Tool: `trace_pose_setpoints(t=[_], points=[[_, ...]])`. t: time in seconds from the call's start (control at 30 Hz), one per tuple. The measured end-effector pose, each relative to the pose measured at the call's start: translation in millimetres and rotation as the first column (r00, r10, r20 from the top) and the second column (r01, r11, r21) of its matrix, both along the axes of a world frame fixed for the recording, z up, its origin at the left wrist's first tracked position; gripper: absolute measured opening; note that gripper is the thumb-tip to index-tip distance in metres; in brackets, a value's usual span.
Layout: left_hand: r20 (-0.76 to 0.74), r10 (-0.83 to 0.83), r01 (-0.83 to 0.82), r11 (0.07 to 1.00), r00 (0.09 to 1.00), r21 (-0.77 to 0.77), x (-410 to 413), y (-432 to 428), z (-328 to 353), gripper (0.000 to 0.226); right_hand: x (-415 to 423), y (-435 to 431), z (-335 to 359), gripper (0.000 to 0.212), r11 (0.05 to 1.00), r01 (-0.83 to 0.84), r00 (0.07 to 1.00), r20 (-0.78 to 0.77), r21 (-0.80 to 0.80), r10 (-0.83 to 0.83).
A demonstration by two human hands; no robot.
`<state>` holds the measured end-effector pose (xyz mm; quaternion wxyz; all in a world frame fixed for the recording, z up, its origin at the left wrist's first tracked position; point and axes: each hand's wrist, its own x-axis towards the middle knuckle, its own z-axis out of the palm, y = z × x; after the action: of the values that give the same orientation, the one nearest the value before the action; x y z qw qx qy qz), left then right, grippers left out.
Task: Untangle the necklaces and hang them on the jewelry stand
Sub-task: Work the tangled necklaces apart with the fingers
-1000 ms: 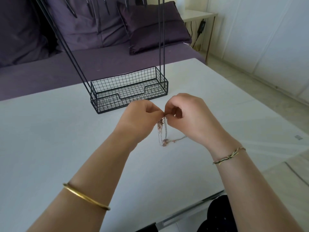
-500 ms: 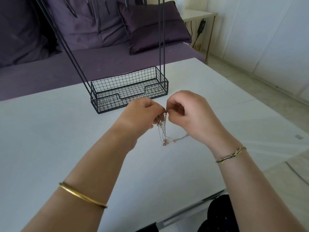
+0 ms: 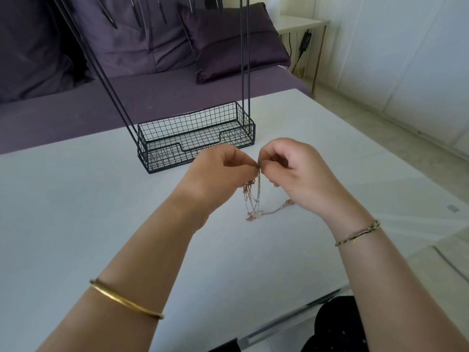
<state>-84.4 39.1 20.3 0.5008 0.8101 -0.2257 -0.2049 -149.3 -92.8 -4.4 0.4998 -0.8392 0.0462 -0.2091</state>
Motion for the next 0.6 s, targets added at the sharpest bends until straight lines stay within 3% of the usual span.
trace_pose_setpoints(t=[0.17,0.23,0.3,0.4,0.6], points=[[0.258,0.016,-0.025,0.999,0.966,0.033,-2.7,-2.0,-1.3,0.007,0.5,1.3,-0.4,0.025,1.000,-0.014,0.999,-0.043,0.013,0.015],[0.286,0.031,-0.037,0.999,0.958,0.014,-4.1,-3.6,-0.3,0.007,0.5,0.7,0.8,0.025,1.000,-0.009,0.999,-0.046,0.020,0.010],[0.188,0.069,-0.064,0.997,0.980,-0.035,-4.5,-4.7,1.6,0.008,0.4,0.2,2.7,0.026,0.999,0.000,1.000,-0.024,0.038,0.001],[-0.086,0.073,-0.084,0.987,0.994,-0.135,-4.1,-4.4,5.1,0.014,0.5,2.3,4.2,0.025,0.998,0.023,1.000,0.017,0.062,-0.024],[-0.213,0.079,-0.135,0.955,0.974,-0.263,-2.5,-5.1,6.6,0.016,2.4,4.0,4.2,0.025,0.976,0.029,0.998,-0.059,0.216,-0.017]])
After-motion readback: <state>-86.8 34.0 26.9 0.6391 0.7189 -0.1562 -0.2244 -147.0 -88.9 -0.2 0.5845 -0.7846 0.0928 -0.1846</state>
